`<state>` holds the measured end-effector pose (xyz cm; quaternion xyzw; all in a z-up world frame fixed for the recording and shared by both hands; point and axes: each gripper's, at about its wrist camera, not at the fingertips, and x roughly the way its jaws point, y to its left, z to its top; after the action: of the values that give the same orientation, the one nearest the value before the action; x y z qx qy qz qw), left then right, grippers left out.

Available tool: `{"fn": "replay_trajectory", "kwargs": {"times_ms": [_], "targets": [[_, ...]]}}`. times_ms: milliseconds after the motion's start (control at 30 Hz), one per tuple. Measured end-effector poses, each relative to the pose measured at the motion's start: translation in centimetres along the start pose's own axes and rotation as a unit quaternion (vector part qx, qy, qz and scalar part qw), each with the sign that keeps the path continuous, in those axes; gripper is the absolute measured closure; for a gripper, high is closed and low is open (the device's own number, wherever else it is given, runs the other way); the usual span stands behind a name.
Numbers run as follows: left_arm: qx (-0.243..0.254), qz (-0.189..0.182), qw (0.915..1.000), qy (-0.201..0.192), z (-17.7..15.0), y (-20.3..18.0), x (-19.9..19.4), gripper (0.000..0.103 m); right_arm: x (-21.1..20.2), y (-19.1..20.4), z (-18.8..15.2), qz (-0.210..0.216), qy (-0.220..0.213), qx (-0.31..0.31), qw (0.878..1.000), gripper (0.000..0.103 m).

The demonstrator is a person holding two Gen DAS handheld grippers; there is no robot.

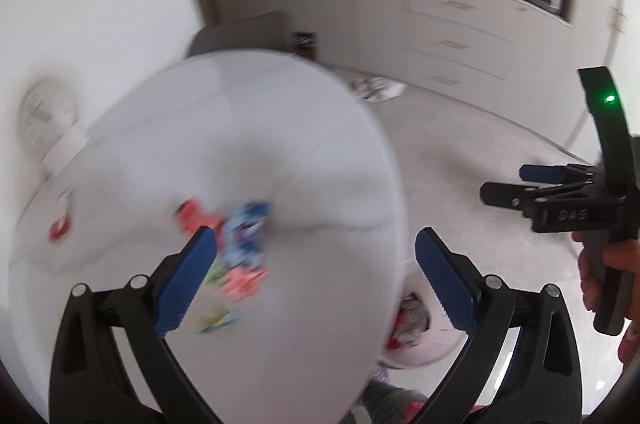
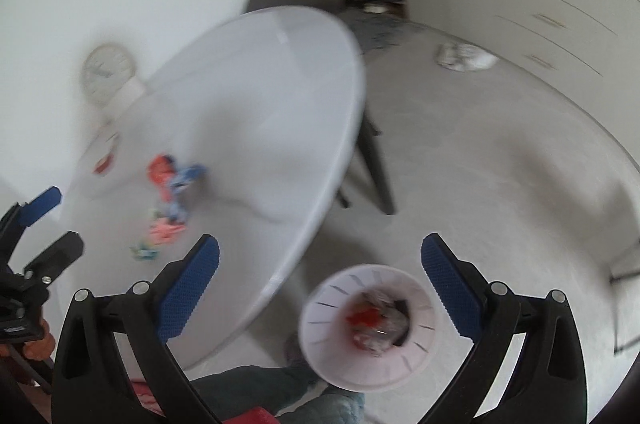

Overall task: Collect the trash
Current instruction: 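Move the right tool to the table and grasp the blue bird-print box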

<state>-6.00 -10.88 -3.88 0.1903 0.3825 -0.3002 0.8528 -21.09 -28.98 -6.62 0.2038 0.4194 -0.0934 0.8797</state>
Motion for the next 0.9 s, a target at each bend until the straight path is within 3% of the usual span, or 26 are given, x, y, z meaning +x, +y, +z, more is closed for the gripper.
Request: {"fn": "replay_trajectory", "kwargs": {"times_ms": [133,300,533,733,900], "targets": [[-0.058,0.028,0.9976,0.024,-1.0,5.0,0.6,0.008,3.0,5.2,1.6,0.037,0.016,-0.032,0.999,0.003],[-0.116,0.045,0.9914,0.043,-1.2,10.7,1.5,0.008,6.2,10.1,2.7,0.059,0.034,-0.009,0.998,0.003],[-0.138,0.068,0.9874,0.040,-2.6,18.2,2.1,0.008,14.2,16.4,4.0,0.010,0.070,0.073,0.995,0.003],[-0.127,0.066,0.9885,0.048,-3.4,22.1,3.9,0.008,18.9,19.0,3.3,-0.067,0.079,0.090,0.991,0.003],[-0.129,0.042,0.9889,0.060,-3.1,23.6,5.5,0.008,20.9,19.5,3.2,-0.099,0.100,0.091,0.986,0.003]]}}
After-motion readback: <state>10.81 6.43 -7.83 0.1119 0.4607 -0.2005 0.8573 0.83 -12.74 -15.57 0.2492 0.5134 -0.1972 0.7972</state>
